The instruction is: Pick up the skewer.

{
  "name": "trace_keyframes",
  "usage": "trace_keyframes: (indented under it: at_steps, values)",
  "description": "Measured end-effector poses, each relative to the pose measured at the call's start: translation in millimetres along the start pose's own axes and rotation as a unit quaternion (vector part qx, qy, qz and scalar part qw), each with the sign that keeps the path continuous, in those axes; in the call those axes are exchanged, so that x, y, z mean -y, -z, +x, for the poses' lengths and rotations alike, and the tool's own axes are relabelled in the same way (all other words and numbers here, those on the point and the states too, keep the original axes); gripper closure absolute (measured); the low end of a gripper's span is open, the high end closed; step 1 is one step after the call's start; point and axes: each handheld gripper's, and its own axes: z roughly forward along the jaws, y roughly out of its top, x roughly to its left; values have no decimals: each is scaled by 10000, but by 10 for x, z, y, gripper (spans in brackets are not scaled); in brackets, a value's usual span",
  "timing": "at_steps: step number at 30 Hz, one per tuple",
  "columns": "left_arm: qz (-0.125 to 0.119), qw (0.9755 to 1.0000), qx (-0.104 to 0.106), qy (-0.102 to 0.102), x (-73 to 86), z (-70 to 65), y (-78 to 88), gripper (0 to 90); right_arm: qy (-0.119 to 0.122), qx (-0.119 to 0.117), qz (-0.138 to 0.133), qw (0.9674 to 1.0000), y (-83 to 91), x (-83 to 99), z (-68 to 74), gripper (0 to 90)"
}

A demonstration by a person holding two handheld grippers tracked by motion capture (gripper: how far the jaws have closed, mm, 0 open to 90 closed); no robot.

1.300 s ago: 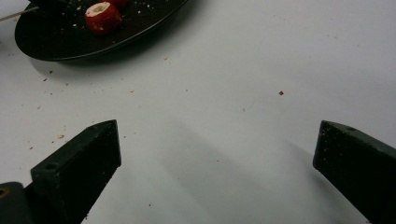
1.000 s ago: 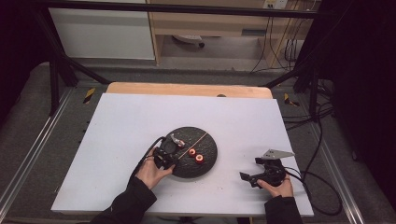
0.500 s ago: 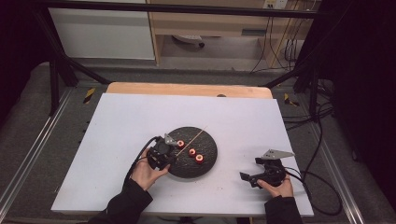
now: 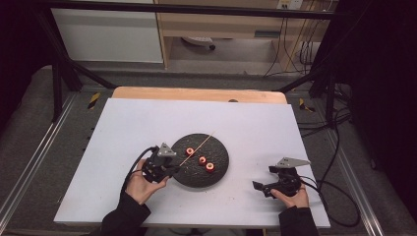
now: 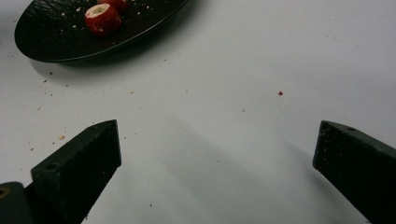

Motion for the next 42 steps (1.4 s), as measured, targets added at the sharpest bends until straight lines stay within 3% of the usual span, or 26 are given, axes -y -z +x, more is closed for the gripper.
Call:
trace_keyframes:
  at_steps: [13,23,33,42]
  values:
    - [-542,9982,214,155,369,106,265,886,120,0,62,9999,-10,-98,120,17]
    - [-817,9960,285,226,695,198,342,886,185,39,230,9996,-92,-265,259,21]
    - [-927,9955,136,163,789,174,370,886,389,-55,248,9989,-210,-565,450,21]
    - [-936,9952,219,187,835,183,357,886,584,-91,363,9976,-333,-785,575,18]
